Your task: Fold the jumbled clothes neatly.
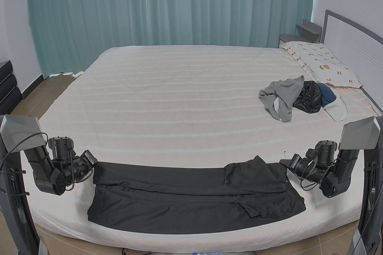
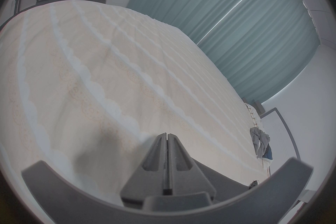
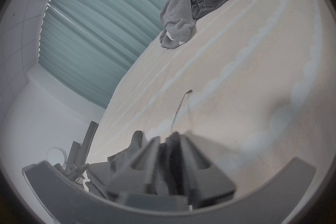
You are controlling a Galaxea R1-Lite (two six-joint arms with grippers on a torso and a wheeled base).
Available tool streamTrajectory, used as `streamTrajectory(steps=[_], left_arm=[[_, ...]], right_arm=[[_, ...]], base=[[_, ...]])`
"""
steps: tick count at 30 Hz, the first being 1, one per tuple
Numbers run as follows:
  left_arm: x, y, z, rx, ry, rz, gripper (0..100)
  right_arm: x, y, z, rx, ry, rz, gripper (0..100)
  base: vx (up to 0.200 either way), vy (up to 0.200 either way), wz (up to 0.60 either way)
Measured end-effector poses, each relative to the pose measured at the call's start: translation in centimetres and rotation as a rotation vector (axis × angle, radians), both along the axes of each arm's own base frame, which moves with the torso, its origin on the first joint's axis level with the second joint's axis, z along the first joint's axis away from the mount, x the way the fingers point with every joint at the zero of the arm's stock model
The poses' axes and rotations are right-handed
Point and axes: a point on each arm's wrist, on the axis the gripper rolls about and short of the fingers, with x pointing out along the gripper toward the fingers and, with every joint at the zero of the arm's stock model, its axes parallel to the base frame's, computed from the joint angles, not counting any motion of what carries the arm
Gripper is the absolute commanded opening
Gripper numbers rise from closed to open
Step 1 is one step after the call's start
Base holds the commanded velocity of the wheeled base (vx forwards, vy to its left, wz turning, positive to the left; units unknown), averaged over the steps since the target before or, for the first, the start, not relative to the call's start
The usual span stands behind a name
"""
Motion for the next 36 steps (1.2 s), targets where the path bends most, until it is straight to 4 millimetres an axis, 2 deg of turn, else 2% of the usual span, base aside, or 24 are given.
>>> streamTrajectory(steps=[22, 23, 24, 25, 36], left_arm=[[-0.1, -0.1, -0.2, 0.003, 0.009, -0.006, 0], [-0.1, -0.1, -0.2, 0.004, 0.009, -0.006, 0], [-0.1, -0.1, -0.2, 0.004, 0.009, -0.006, 0], [-0.1, -0.1, -0.2, 0.004, 0.009, -0.006, 100], [0.0, 0.0, 0.1, 0.002, -0.002, 0.004, 100]], right_arm=[[0.8, -1.0, 0.4, -0.001, -0.041, -0.048, 0], [0.8, -1.1, 0.4, -0.003, -0.039, -0.052, 100], [0.8, -1.1, 0.3, -0.008, -0.038, -0.058, 100], [0.8, -1.1, 0.3, -0.012, -0.037, -0.063, 100], [0.5, -1.1, 0.6, -0.011, -0.041, -0.073, 100]], base=[[0.000, 0.000, 0.00], [0.000, 0.000, 0.00], [0.000, 0.000, 0.00], [0.000, 0.000, 0.00], [0.000, 0.000, 0.00]])
